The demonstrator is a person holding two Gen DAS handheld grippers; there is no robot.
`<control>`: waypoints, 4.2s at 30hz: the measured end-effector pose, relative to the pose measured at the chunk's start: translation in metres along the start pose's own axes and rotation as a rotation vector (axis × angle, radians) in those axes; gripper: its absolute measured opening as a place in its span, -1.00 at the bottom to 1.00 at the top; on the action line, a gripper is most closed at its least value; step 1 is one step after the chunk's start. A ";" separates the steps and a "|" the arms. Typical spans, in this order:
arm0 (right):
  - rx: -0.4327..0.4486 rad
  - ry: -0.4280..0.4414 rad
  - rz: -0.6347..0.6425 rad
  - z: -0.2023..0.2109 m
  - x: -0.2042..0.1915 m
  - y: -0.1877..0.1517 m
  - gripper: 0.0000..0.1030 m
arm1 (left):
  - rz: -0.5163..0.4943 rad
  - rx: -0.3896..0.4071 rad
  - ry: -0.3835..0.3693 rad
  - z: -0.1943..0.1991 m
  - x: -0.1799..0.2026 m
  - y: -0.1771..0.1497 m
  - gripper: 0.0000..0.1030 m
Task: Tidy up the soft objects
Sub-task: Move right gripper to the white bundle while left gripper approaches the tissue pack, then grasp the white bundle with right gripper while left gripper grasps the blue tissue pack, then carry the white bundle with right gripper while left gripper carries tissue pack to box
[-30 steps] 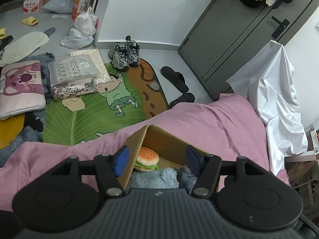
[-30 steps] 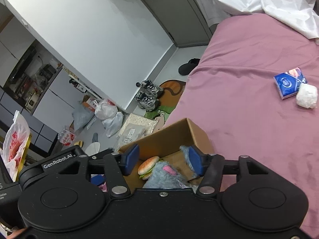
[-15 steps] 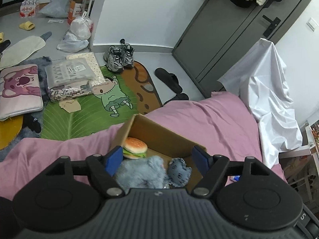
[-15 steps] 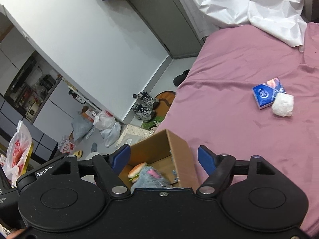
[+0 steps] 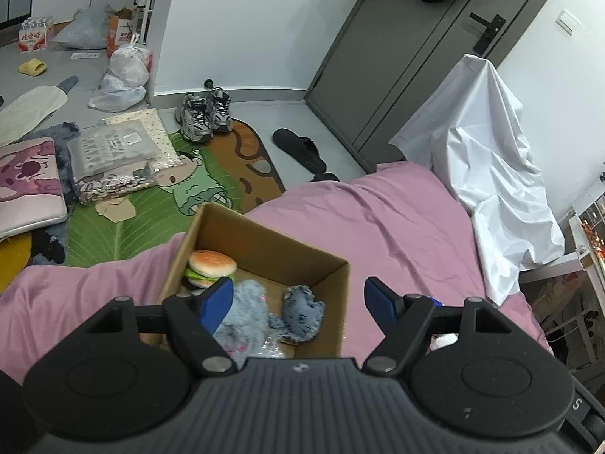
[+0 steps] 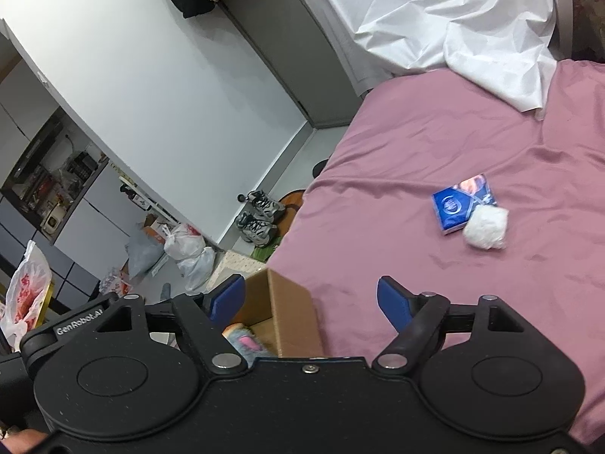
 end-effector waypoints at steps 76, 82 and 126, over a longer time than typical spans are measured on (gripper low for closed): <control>0.120 -0.306 -0.102 -0.079 0.194 0.026 -0.16 | -0.301 -0.212 -0.025 -0.188 0.190 -0.098 0.54; 0.179 -0.393 -0.158 -0.075 0.218 0.029 -0.18 | -0.307 -0.248 -0.077 -0.203 0.212 -0.110 0.54; 0.226 -0.207 0.010 0.013 0.102 0.048 -0.20 | -0.216 -0.158 -0.095 -0.067 0.153 -0.062 0.39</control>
Point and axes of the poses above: each gripper's, at about its wrist camera, not at the fingertips, and z roughly against the way its jaws point, x to its right, y to its top, the point moved 5 cm from there along -z, roughly the way its jaws point, and after that the axes turned 8 degrees about x, right-handed, at the moved point
